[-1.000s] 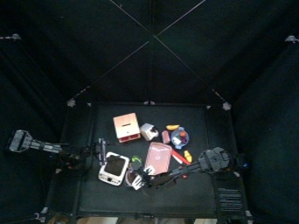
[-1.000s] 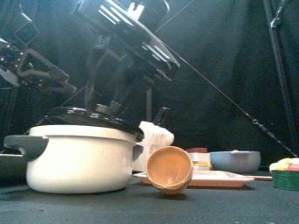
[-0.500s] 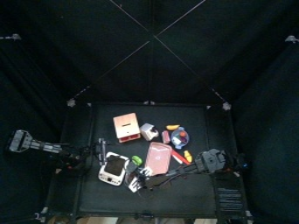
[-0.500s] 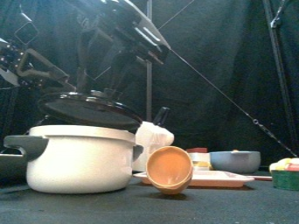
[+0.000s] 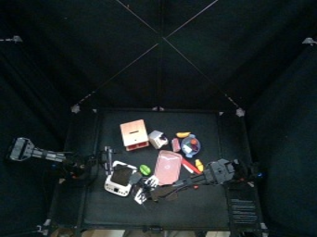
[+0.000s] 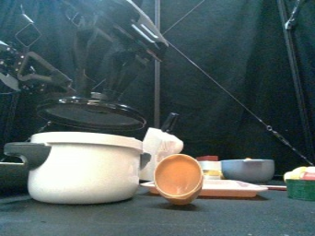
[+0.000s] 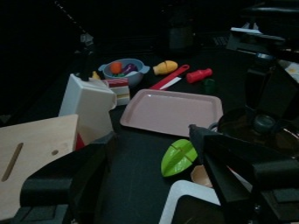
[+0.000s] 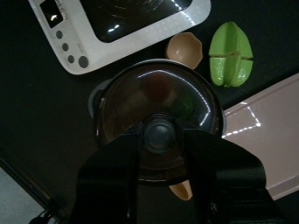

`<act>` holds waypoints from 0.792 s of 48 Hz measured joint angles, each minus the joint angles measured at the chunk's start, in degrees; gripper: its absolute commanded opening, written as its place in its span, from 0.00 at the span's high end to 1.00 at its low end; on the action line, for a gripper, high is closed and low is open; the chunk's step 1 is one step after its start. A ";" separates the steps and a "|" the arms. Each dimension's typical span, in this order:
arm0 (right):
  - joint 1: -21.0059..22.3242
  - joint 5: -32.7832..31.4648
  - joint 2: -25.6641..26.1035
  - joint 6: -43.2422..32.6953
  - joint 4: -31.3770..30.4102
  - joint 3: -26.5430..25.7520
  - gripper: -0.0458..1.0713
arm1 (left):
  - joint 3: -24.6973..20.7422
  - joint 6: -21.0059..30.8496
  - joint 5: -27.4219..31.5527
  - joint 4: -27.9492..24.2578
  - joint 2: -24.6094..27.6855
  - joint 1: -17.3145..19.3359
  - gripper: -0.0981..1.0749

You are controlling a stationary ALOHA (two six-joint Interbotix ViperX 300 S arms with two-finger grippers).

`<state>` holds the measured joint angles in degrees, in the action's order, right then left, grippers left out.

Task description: Place pot lid on pot

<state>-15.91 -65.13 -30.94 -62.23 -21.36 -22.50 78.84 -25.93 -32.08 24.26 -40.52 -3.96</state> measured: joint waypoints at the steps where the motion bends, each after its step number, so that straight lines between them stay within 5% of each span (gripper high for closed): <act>1: 0.00 0.00 0.00 0.18 0.18 -0.09 0.38 | 0.00 0.00 0.00 0.00 0.00 0.00 0.07; 38: 1.49 0.79 -1.76 0.70 1.76 -0.09 0.38 | 0.00 0.00 0.09 0.00 0.00 0.00 0.07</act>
<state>-14.41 -64.34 -32.70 -61.52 -19.60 -22.59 78.84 -25.93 -31.99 24.26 -40.52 -3.96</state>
